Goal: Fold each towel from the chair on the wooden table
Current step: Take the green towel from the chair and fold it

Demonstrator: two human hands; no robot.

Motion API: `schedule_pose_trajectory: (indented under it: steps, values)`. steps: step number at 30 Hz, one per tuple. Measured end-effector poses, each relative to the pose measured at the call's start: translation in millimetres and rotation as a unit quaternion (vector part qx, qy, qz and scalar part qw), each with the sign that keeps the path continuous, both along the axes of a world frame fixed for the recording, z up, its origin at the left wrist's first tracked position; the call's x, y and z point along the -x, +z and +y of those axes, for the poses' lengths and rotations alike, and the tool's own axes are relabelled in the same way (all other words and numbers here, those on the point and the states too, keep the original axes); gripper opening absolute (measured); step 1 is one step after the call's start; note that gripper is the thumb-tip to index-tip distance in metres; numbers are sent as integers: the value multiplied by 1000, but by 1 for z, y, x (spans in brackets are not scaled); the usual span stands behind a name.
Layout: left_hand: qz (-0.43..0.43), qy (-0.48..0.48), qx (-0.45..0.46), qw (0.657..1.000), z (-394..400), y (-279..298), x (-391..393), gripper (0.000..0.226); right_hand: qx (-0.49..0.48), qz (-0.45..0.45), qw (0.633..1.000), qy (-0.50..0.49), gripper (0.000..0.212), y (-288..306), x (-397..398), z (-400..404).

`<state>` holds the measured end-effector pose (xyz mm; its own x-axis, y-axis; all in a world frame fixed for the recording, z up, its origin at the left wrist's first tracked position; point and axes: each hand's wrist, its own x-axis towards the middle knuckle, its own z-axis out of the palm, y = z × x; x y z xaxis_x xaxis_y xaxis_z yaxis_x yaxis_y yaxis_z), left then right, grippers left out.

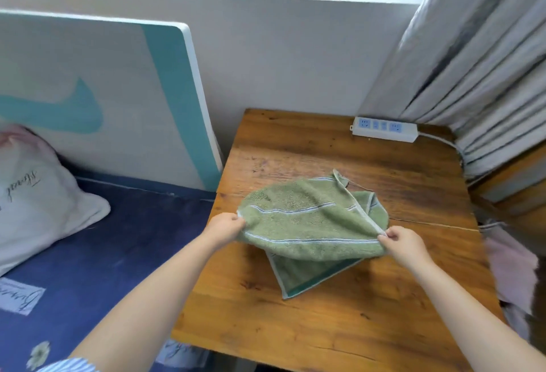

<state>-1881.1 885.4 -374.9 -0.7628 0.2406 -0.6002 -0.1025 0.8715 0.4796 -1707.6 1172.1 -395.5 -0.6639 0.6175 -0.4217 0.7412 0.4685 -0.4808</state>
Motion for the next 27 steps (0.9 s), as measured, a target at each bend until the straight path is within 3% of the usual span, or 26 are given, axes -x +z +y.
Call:
schedule_pose_trajectory:
  steps: [3,7,12,19,23,27]
  values:
    - [30,-23,-32,999,5,15,9,37,-54,-46,997,15,14,25,0,9]
    - [83,14,-76,994,21,44,33,22,-126,-50,991,6,15,68,21,20]
    - [87,146,-256,952,64,99,77,26,-67,119,986,-95,16,137,83,42]
    - [166,201,-436,862,117,188,121,29,-147,351,922,-77,20,225,154,72]
    - [225,233,-453,831,117,213,134,28,-145,429,889,-68,21,255,165,76]
    - [282,223,-380,852,103,194,134,31,-147,413,897,-56,22,237,156,70]
